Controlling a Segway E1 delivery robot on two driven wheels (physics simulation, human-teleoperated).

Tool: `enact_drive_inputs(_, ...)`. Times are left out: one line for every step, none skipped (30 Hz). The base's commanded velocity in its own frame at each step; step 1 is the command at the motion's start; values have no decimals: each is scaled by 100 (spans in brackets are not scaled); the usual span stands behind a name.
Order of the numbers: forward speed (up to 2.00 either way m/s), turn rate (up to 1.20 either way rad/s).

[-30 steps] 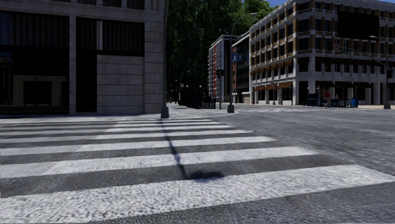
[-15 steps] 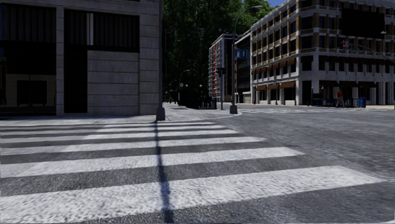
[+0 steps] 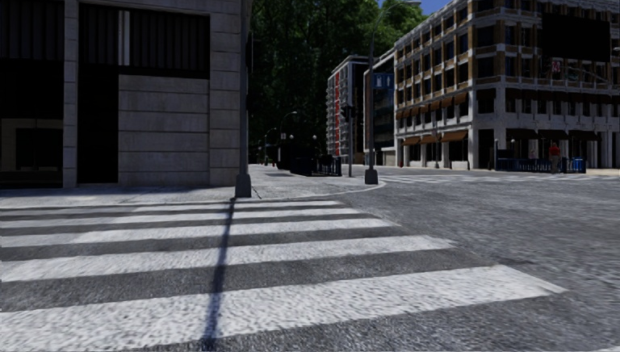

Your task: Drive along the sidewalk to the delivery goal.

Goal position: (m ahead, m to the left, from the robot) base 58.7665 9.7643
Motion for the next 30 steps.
enact_drive_inputs(200, 0)
enact_drive_inputs(200, 0)
enact_drive_inputs(200, 0)
enact_drive_inputs(200, 0)
enact_drive_inputs(200, 0)
enact_drive_inputs(200, 0)
enact_drive_inputs(200, 0)
enact_drive_inputs(200, 0)
enact_drive_inputs(200, 0)
enact_drive_inputs(200, 0)
enact_drive_inputs(200, 0)
enact_drive_inputs(200, 0)
enact_drive_inputs(190, 0)
enact_drive_inputs(170, 0)
enact_drive_inputs(170, 0)
enact_drive_inputs(162, 0)
enact_drive_inputs(159, 0)
enact_drive_inputs(158, 0)
enact_drive_inputs(158, 0)
enact_drive_inputs(157, 0)
enact_drive_inputs(157, 0)
enact_drive_inputs(157, 0)
enact_drive_inputs(157, 0)
enact_drive_inputs(157, 0)
enact_drive_inputs(157, 0)
enact_drive_inputs(157, 3)
enact_drive_inputs(157, 4)
enact_drive_inputs(157, 5)
enact_drive_inputs(157, 5)
enact_drive_inputs(157, 5)
